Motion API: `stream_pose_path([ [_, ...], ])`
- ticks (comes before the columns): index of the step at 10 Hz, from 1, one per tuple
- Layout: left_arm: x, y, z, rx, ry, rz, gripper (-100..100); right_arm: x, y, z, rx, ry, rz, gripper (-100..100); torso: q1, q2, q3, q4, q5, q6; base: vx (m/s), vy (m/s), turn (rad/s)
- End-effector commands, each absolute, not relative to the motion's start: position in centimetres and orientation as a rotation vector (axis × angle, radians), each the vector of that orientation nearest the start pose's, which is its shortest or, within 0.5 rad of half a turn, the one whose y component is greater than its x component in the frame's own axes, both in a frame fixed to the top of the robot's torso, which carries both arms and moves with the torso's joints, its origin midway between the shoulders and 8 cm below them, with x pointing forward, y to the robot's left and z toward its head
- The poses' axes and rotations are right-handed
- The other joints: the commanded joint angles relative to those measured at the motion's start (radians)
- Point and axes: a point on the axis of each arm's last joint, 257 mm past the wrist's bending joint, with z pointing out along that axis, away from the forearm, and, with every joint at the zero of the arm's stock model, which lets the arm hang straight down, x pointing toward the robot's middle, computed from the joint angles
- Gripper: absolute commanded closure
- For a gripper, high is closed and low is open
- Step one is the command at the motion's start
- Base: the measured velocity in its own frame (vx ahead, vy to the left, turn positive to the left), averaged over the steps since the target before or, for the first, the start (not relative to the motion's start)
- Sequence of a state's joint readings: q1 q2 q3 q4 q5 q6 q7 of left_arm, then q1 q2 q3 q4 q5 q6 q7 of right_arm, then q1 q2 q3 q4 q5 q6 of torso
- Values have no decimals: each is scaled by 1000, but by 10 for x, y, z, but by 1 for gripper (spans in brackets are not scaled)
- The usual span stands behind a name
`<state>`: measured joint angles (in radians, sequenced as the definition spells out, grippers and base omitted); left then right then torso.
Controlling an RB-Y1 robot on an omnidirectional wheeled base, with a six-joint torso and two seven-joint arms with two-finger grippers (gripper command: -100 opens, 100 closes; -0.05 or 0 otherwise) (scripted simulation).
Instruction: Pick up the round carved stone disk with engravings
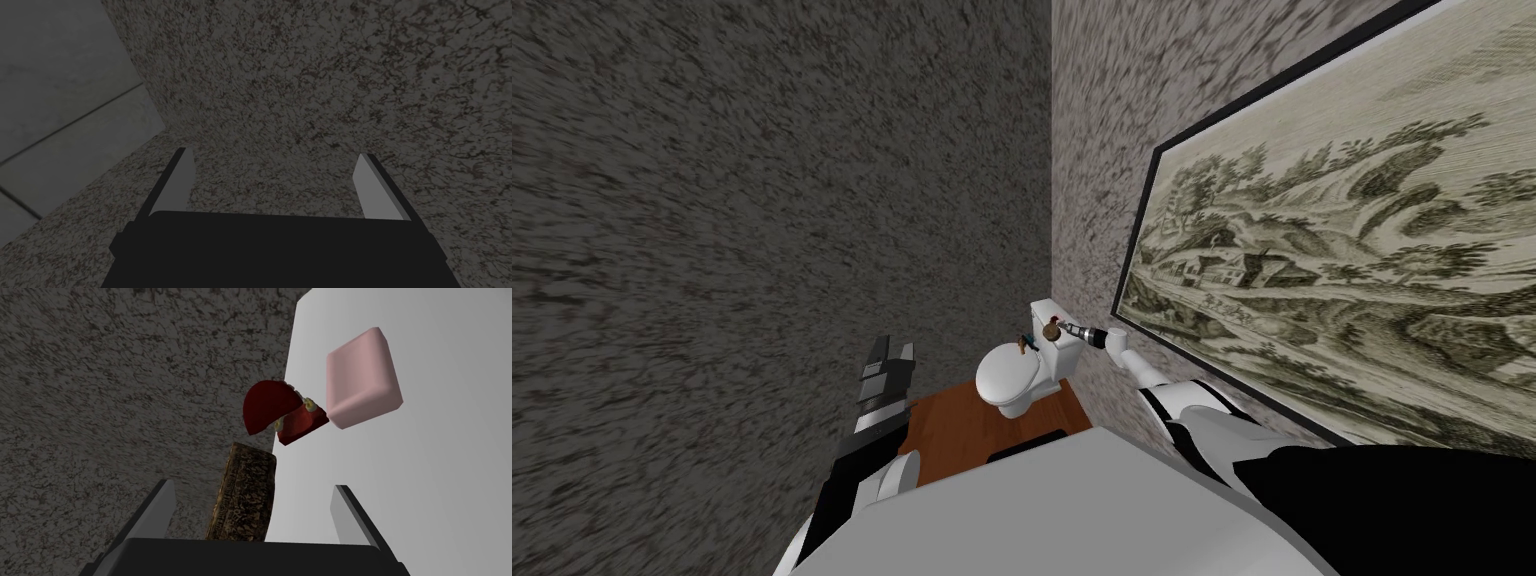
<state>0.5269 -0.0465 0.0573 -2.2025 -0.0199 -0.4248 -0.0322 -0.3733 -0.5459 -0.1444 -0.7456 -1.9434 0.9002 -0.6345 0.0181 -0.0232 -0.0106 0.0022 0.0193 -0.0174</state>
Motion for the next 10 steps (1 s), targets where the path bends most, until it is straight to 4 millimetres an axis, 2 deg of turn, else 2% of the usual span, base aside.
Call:
stream_pose_path([
  [1,361,312,-35,-804,708,-1149,0,550,-331,-300,-2027,261,-1196,-100,0,0,0,0,0,0,-17,42,36],
  [2,361,312,-35,-804,708,-1149,0,550,-333,-299,-2025,257,-1199,100,-2,-1,0,0,0,1,-2,7,-10],
  [6,361,312,-35,-804,708,-1149,0,550,-332,-299,-2025,257,-1199,100,-5,-2,-1,0,-1,1,0,0,0],
  [7,361,312,-35,-804,708,-1149,0,550,-332,-299,-2025,257,-1199,0,-5,-2,-1,0,-1,1,0,0,0],
  [8,361,312,-35,-804,708,-1149,0,558,-349,-280,-1996,297,-1230,-100,-5,-2,-1,0,-1,1,0,-30,-34],
  [10,361,312,-35,-804,708,-1149,0,558,-363,-271,-1993,324,-1223,-100,-8,-1,-1,0,-2,1,-6,-43,3],
])
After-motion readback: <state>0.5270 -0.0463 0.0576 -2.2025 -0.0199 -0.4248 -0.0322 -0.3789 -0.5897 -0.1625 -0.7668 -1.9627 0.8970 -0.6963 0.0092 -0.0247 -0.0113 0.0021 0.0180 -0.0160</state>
